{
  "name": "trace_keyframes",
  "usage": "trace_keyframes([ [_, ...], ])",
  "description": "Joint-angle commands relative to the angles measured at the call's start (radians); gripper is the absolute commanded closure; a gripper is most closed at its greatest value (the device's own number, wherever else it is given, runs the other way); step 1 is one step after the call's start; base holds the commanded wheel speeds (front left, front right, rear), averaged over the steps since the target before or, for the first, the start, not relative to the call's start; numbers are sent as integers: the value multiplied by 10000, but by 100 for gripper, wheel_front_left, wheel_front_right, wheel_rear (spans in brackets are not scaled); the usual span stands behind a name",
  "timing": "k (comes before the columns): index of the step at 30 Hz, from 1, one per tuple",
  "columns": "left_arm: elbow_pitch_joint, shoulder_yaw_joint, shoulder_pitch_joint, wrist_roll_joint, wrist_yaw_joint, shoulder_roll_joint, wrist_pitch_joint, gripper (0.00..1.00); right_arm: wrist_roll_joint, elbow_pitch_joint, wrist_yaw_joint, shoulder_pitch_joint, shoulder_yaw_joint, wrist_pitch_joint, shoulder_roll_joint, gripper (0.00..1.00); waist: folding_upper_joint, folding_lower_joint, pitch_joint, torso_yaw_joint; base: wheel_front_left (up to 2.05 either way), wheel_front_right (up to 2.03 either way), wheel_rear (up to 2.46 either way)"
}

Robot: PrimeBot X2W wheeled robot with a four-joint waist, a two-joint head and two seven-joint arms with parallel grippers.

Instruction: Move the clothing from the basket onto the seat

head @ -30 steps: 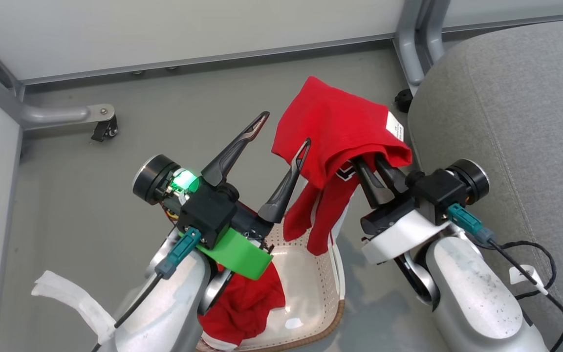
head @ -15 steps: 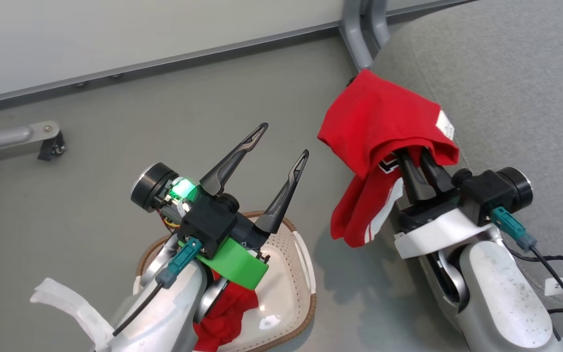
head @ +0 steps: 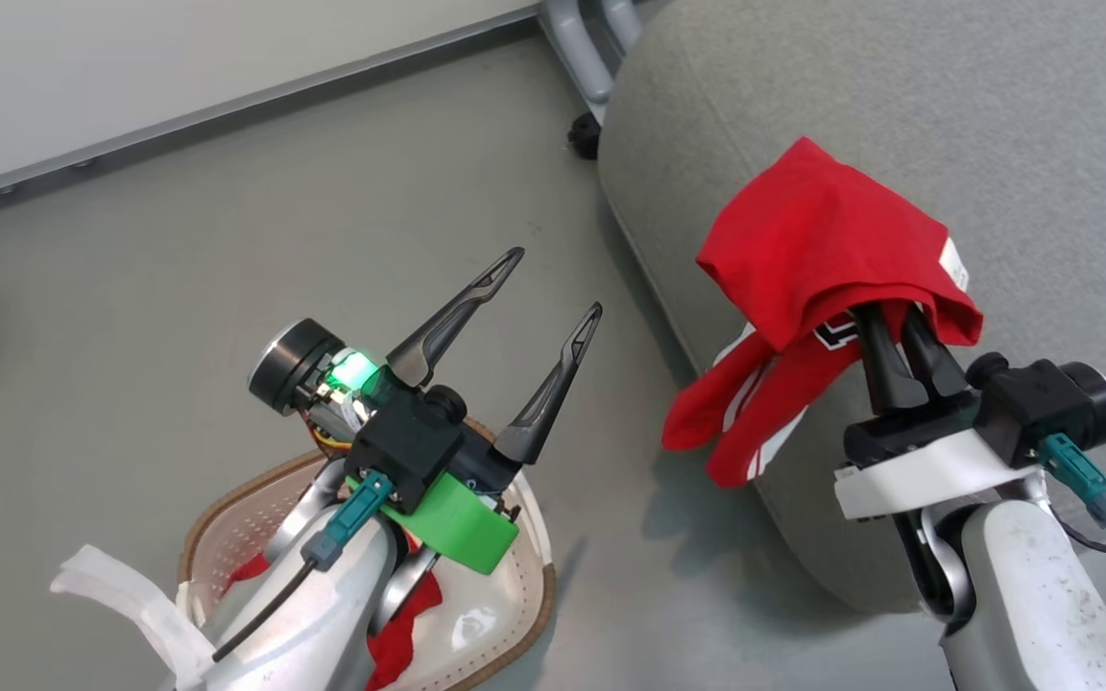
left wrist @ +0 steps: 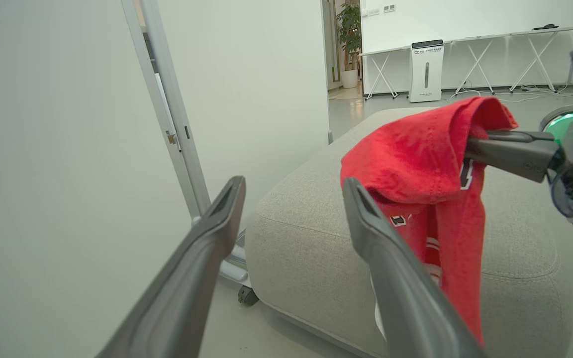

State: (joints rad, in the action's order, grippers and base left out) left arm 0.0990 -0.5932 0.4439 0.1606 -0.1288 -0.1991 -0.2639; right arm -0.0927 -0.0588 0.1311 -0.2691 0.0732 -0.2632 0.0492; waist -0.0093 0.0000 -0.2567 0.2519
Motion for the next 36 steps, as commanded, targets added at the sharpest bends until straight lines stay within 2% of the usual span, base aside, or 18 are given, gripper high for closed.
trace_keyframes([
  [1, -30, 9, 159, -78, -30, -91, -10, 0, -58, 84, -7, 166, -102, -25, 22, 100, 93, 0, -249, 438, 0, 0, 0],
  [9, -77, -31, 286, -105, -30, -261, -10, 0, -243, 308, -7, 361, -451, -25, 18, 100, 93, 0, -557, 834, 0, 0, 0],
  [16, -141, -152, 500, -69, -30, -428, -10, 0, -225, 483, -8, -433, -774, -25, 23, 100, 93, 0, -1075, 852, 0, 0, 0],
  [26, -328, -181, 1040, -3, -31, -919, -9, 0, 30, 181, -8, -2844, -1703, -25, 23, 100, 93, 0, -2408, 666, 0, 0, 0],
  [36, -651, -318, 1583, -19, -31, -1483, 107, 0, 883, -226, -8, -5723, -2780, -23, 23, 100, 93, 0, -3715, 697, 0, 0, 0],
])
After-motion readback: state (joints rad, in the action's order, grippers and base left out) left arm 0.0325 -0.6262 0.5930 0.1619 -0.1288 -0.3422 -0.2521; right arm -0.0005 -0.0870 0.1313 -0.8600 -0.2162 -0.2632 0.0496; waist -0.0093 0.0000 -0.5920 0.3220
